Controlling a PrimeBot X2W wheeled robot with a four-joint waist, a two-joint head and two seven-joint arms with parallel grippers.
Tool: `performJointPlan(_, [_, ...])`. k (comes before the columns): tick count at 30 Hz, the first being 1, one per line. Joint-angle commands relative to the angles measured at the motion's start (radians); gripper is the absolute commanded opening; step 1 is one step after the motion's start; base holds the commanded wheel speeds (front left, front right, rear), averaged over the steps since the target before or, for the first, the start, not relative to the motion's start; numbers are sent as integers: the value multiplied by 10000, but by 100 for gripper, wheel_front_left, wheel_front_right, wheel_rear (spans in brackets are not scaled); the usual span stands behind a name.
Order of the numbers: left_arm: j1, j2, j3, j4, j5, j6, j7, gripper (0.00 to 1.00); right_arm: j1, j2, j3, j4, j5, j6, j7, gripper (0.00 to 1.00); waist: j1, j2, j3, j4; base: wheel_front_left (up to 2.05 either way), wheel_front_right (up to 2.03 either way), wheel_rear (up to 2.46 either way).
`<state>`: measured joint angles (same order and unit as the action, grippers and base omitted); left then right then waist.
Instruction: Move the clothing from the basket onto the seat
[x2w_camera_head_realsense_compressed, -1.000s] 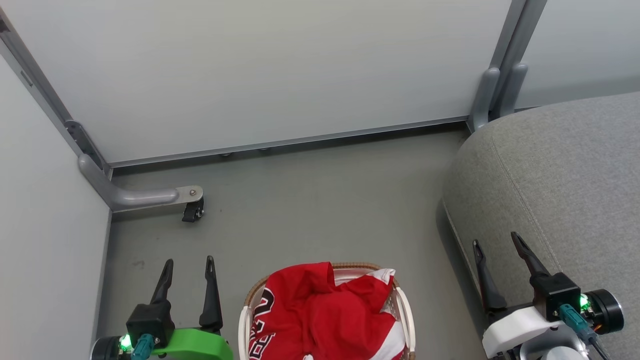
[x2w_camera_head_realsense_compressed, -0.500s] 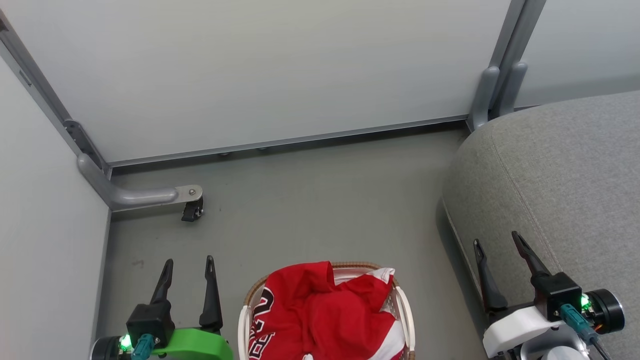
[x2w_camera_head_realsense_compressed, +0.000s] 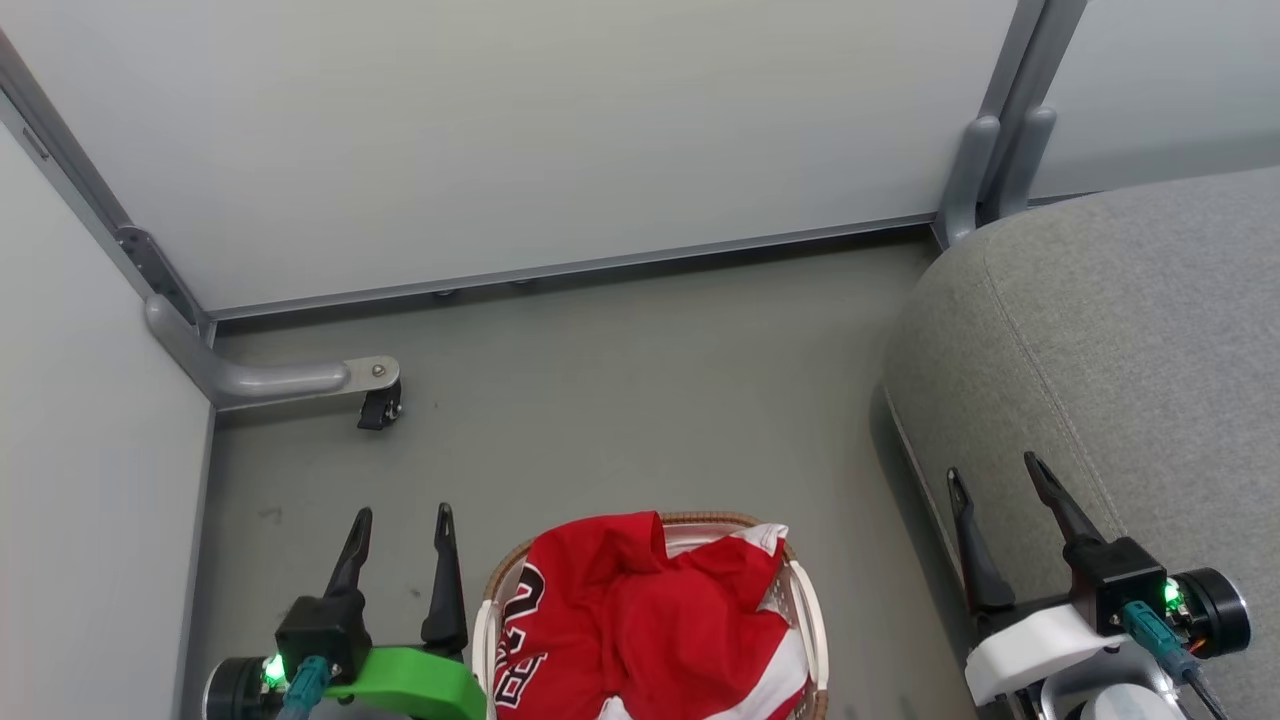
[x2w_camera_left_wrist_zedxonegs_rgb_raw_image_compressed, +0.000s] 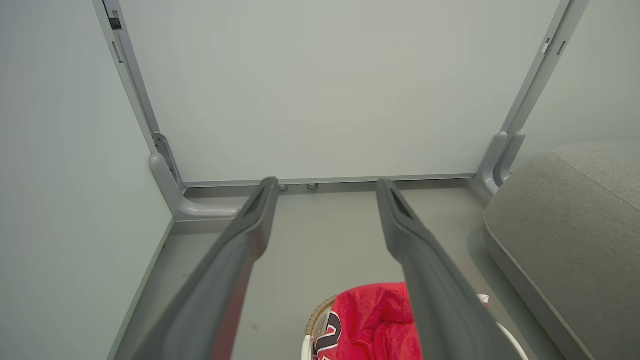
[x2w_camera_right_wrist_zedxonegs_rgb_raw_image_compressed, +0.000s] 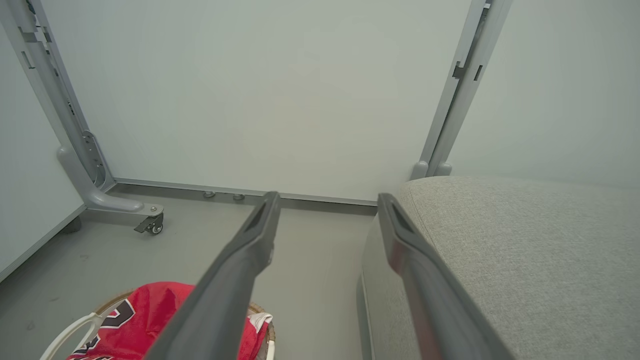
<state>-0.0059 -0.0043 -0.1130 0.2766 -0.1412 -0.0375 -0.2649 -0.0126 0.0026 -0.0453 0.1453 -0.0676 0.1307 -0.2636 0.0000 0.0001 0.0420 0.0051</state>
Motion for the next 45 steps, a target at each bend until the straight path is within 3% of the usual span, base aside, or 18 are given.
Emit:
performJointPlan(1, [-322,81,-95,35,-2,-61,0,100,-189,-51,11,-86,-36,2,-25,100,0,-1,251,-68,0,0,0])
performJointPlan(9, [-1823,79,-1185,1049,177,-488,0,100,-1121,-46,125,-492,28,2,-22,100,0,-1,1911,-527,0,0,0])
performJointPlan(17, [-3733,110,-2633,3783,899,-801,0,100,-2474,-42,421,-725,384,2,-19,100,0,-1,4133,-1523,0,0,0])
performJointPlan(24, [-4830,301,-3088,6157,1135,-879,0,100,-3198,-31,874,-916,753,0,-18,100,0,-1,5563,-2453,0,0,0])
performJointPlan(33, [-5933,891,-3041,7538,1221,-505,0,100,-3705,-27,1370,-1226,1513,-1,-18,100,0,-1,6957,-3544,0,0,0])
performJointPlan(38, [-6386,1134,-3095,8018,1299,-399,0,100,-3753,-22,1635,-1284,1860,-1,-18,100,0,-1,7393,-3908,0,0,0])
performJointPlan(45, [-7049,1456,-3015,8947,1245,86,5,100,-3860,-24,1989,-1358,2278,-1,-18,100,0,-1,7785,-4288,0,0,0])
